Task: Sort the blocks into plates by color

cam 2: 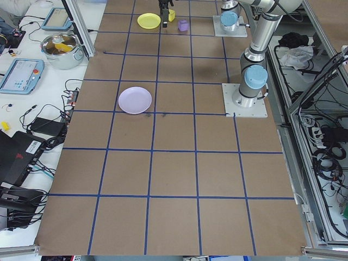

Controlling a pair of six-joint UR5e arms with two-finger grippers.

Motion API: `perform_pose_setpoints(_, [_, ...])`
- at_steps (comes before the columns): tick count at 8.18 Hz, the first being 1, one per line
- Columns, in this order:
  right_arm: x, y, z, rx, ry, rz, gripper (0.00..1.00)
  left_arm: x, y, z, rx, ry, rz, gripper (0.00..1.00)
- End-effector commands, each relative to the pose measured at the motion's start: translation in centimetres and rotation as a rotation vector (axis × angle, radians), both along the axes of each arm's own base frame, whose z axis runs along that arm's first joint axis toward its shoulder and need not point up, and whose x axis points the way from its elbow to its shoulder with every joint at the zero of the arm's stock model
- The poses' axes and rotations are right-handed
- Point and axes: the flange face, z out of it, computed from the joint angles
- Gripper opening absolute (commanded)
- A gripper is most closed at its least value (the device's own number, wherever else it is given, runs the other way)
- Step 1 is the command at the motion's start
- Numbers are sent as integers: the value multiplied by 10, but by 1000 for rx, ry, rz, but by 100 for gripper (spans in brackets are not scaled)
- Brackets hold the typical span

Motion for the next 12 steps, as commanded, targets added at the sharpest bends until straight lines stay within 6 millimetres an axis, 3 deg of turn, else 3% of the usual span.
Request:
perform_pose_setpoints(1, [2, -3, -22, 24, -45, -12, 100, 0, 0, -1, 2, 0, 0, 100])
perform_pose_setpoints(4, [-1, -7, -31, 17, -56, 40, 100, 0, 1, 2, -3, 0, 0, 100])
perform_pose_setpoints(5, [-4, -14, -30, -30, -41, 59, 76, -1, 2, 1, 0, 0, -2, 100])
perform_pose_setpoints(7, [-5, -21, -25, -80, -35, 69, 0, 0, 3, 2, -3, 0, 0, 100])
perform_pose_setpoints(9, [-2, -21, -16, -86, -94, 115, 0, -1, 2, 1, -1, 0, -2, 100])
perform_pose_setpoints(12, [1, -31, 45, -140, -79, 136, 0, -1, 3, 2, -3, 0, -2, 100])
